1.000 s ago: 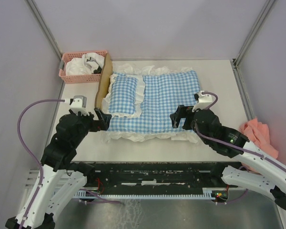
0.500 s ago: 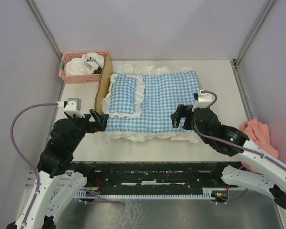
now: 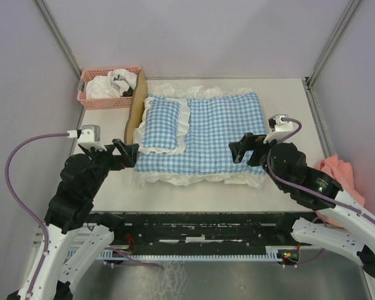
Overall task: Set up the pet bed
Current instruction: Reset both arms
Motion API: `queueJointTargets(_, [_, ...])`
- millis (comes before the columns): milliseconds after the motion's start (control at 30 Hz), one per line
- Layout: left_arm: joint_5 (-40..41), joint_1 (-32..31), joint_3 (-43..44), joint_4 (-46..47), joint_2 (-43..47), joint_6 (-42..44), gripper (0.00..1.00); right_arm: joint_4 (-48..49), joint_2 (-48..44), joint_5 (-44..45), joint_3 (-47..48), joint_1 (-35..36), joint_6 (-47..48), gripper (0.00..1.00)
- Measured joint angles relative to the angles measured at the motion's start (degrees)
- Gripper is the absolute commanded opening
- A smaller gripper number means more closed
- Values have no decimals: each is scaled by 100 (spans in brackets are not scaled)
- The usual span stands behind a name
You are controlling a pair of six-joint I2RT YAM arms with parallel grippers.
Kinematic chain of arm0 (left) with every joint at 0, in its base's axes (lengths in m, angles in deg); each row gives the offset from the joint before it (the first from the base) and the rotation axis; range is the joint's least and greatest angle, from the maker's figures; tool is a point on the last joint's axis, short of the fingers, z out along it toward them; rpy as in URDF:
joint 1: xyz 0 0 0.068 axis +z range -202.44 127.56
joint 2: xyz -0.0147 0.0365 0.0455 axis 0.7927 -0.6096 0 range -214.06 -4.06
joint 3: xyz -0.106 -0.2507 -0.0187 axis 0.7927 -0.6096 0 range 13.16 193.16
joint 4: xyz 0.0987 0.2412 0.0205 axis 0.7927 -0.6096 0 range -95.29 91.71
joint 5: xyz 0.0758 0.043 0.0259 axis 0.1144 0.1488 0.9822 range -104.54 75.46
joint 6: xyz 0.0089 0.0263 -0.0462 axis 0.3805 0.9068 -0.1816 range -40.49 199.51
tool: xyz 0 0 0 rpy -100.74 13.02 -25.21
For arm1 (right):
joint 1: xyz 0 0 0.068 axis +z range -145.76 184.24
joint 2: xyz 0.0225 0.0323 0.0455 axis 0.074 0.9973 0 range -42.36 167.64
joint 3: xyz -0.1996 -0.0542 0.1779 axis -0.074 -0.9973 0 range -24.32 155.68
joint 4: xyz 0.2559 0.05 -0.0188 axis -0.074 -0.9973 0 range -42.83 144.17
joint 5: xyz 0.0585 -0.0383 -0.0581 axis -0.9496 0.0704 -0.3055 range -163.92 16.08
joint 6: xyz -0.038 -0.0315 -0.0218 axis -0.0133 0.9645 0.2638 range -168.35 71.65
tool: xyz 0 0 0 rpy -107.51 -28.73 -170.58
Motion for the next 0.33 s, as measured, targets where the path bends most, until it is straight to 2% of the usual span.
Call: queueJointTargets(333, [52,0,-496,127,11,-46,99,105,26,0,-522,0,-245,99])
